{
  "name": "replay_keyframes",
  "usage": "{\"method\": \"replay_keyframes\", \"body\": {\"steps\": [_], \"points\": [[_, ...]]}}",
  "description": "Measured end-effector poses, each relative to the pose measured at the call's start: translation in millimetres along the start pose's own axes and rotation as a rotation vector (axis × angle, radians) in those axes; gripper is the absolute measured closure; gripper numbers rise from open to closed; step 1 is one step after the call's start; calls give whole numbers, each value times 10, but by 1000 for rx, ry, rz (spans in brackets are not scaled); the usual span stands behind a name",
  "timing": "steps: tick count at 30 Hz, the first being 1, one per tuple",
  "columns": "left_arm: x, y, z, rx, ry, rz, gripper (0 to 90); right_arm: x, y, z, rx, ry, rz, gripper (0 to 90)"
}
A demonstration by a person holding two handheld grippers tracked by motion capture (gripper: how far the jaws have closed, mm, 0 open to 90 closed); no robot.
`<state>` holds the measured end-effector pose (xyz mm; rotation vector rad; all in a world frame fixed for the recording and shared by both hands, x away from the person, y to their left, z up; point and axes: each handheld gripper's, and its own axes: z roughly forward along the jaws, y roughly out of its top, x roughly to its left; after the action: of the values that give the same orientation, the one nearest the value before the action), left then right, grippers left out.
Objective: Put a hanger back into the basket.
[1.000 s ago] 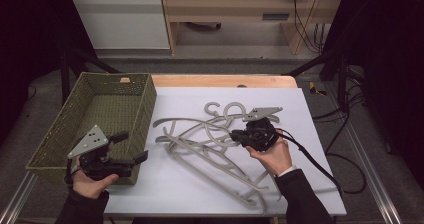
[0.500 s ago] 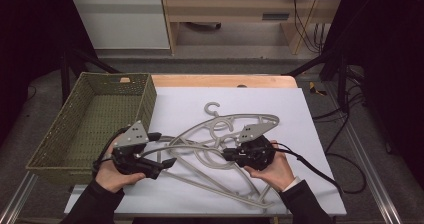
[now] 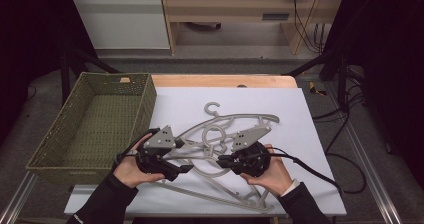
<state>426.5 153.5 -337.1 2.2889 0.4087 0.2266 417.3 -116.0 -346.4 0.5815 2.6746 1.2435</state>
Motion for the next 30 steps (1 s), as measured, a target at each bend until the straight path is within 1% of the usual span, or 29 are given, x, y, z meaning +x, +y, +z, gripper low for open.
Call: {"method": "replay_keyframes", "body": {"steps": [1,2,3,4,5,6,7,9,11,13,14,15,18,24,27,30], "points": [[0,9,26,9,-6,8,291,14,8,12,2,11,1,834],[1,18,49,18,-10,14,291,14,8,12,2,11,1,834],[-2,25,80,19,-14,10,305,17,8,20,4,13,-1,834],[7,33,103,34,-19,22,322,20,8,26,8,17,-3,834],[2,40,135,35,-19,16,380,23,7,44,15,16,-4,835],[11,48,162,52,-21,32,380,23,7,44,15,16,-4,835],[8,55,199,61,-25,30,397,20,6,52,15,15,-8,835],[10,68,282,97,-28,42,425,27,11,61,13,22,-7,835],[11,75,359,114,-35,56,455,36,22,69,8,32,-16,835],[6,83,389,119,-41,62,554,57,44,90,10,44,-27,835],[-3,85,402,120,-43,66,554,57,44,90,10,44,-27,835],[-11,86,406,124,-51,73,599,63,49,95,15,42,-26,835],[-31,79,392,132,-55,86,697,54,49,104,21,39,-28,834],[-66,58,361,143,-61,114,723,49,53,119,22,73,-33,833],[-93,48,359,156,-59,147,743,47,50,138,31,87,-45,831],[-109,42,340,160,-67,167,759,48,44,143,27,96,-58,829]]}}
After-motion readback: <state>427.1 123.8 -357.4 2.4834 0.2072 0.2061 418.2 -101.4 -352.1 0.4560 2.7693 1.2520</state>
